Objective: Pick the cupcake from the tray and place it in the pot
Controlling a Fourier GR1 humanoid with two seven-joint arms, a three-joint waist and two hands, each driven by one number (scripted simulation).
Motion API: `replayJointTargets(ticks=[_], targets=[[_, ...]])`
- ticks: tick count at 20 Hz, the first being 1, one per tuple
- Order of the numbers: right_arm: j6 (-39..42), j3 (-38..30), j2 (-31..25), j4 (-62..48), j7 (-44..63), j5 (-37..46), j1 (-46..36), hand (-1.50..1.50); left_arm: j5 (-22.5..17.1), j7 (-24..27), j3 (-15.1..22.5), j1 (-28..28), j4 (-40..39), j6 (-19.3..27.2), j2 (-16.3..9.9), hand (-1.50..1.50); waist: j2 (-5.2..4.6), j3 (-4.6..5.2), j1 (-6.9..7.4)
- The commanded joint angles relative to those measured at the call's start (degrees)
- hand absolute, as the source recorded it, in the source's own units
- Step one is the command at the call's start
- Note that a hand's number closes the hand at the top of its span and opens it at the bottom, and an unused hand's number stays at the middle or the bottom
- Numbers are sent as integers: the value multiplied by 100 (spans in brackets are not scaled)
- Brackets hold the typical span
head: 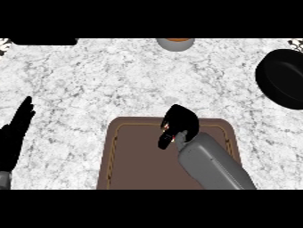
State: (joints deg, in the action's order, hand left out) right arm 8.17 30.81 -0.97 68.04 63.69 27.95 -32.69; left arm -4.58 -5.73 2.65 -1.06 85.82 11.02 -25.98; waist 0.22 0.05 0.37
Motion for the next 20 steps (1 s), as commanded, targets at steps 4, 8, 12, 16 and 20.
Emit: replayJointTargets(ticks=[4,8,12,16,20], targets=[[288,-1367,-1115,-1259,-1074,-74,-1445,150,24,72,-93,226,-229,-145,28,0,-93,-5,72],[164,-1716,-1418,-2497,-1885,77,-2080,150,45,-175,-12,-87,367,-231,-22,0,-82,-11,191],[-15,-1521,-1279,-2492,-1681,569,-2156,150,119,-99,-134,-162,315,-235,83,0,-29,-6,58],[-520,-1242,-1577,-2611,-1555,1260,-2564,150,82,157,-233,-71,51,-356,20,0,-30,-2,72],[-893,-937,-1743,-2212,-952,1945,-2980,150,110,-133,-260,24,62,-210,92,0,13,1,-29]])
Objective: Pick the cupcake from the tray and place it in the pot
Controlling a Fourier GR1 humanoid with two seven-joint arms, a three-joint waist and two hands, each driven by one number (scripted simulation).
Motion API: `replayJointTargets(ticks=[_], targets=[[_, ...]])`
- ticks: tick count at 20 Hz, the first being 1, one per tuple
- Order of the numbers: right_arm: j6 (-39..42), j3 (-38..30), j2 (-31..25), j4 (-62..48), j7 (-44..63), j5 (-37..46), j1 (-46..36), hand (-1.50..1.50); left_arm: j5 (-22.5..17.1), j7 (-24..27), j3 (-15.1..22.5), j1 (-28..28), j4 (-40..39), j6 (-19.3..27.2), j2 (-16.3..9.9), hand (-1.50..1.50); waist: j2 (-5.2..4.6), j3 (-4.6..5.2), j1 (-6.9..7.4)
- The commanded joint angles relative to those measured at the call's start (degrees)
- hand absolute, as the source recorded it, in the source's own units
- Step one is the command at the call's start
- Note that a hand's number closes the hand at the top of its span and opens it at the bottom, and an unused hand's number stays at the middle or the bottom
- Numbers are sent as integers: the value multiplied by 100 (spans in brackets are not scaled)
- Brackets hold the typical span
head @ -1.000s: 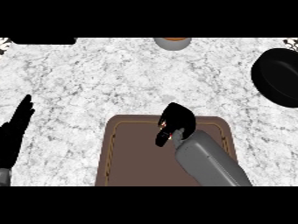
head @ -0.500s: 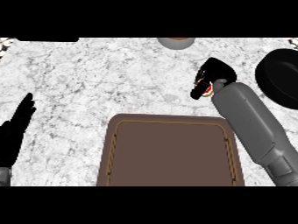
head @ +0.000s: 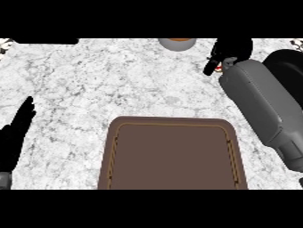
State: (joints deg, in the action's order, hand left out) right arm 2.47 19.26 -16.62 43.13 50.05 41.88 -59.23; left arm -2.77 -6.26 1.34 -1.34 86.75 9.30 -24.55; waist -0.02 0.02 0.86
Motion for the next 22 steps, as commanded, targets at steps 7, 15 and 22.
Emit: replayJointTargets(ticks=[7,15,22], targets=[[-853,-58,-623,908,885,1099,-666,150,41,-398,-87,-45,268,36,-10,0,43,-5,-94],[-1834,-863,-1034,561,176,1227,-415,150,-92,76,-352,-80,8,-298,-12,0,-16,-1,-12],[-2090,-1572,-1702,303,-938,951,-118,150,225,-151,-179,45,111,-126,257,0,-21,-4,-28]])
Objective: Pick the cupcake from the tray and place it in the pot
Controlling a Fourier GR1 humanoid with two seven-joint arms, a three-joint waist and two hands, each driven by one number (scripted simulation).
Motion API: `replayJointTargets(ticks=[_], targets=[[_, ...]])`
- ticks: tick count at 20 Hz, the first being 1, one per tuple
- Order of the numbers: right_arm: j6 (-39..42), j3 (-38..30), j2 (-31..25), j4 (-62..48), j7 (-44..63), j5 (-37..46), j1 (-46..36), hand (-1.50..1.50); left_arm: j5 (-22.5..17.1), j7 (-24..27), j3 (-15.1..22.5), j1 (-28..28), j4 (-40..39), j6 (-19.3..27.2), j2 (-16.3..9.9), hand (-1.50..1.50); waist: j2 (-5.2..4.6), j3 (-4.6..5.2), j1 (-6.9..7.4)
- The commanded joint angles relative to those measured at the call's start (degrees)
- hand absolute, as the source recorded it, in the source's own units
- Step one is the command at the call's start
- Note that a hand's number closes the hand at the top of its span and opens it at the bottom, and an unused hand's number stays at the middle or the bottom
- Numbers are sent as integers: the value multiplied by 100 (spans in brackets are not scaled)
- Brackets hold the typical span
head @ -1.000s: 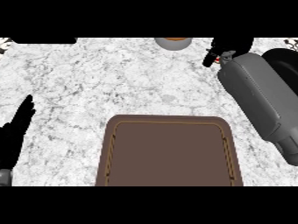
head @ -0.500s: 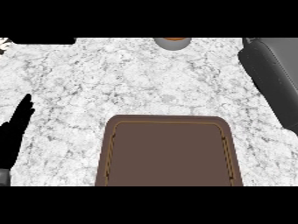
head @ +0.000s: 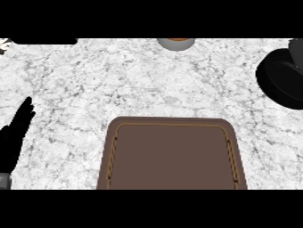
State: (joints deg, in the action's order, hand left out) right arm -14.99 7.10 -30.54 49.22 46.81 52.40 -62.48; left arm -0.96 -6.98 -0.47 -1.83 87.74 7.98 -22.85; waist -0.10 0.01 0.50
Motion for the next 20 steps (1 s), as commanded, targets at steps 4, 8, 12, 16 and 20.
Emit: replayJointTargets(ticks=[4,8,12,16,20], targets=[[-602,-720,-523,-1251,-1396,-203,30,150,92,-63,-76,374,-179,-71,59,0,-49,-4,73],[-513,-1000,-797,-2137,-1983,-280,-372,150,-15,74,-214,382,-344,-315,-42,0,-66,-4,149],[-800,-1222,-922,-2854,-2602,-343,-442,150,31,11,-176,335,-149,-280,16,0,-116,-11,272],[-634,-1265,-1297,-3345,-3031,-278,-399,150,12,-23,-162,404,-121,-418,-46,0,-154,-14,324],[-1040,-1383,-1221,-3683,-3316,-314,-134,150,173,-8,23,418,-6,-298,118,0,-221,-29,431]])
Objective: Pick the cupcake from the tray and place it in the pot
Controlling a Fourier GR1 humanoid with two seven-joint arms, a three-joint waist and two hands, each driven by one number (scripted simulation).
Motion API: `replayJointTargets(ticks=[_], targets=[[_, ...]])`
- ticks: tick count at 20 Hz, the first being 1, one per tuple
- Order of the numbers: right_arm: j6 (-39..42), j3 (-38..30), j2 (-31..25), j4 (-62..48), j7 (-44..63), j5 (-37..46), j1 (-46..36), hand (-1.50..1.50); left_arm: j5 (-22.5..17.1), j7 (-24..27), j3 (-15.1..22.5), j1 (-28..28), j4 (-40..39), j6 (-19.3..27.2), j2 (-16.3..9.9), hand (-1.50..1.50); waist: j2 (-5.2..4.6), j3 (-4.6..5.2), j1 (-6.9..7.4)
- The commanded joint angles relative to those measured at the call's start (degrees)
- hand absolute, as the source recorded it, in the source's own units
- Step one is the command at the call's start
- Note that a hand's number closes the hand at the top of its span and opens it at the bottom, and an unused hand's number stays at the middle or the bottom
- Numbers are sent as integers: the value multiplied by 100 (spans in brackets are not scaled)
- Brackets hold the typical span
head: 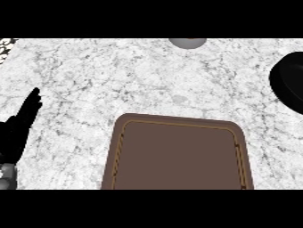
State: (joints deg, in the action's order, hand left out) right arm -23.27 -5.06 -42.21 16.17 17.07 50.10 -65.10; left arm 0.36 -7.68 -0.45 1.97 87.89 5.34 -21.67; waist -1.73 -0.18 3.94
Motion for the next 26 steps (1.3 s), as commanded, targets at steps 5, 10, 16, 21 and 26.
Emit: replayJointTargets(ticks=[5,10,16,21,26], targets=[[-21,-821,-5,-573,-598,-740,-8,-150,138,130,55,110,-159,91,139,0,-48,-14,49],[34,-1108,-67,-669,-1151,-1006,102,-150,185,161,117,103,-164,60,167,0,-82,-19,108],[-644,-1622,25,-339,-1851,-1484,57,-150,59,-34,-57,302,-257,24,121,0,-58,-22,62],[-914,-2524,46,76,-2748,-2424,36,-150,96,143,-118,37,-220,32,71,0,9,-18,-17],[-531,-2896,129,-164,-3071,-2844,93,-150,125,-26,-90,111,-75,67,145,0,40,-5,-72]])
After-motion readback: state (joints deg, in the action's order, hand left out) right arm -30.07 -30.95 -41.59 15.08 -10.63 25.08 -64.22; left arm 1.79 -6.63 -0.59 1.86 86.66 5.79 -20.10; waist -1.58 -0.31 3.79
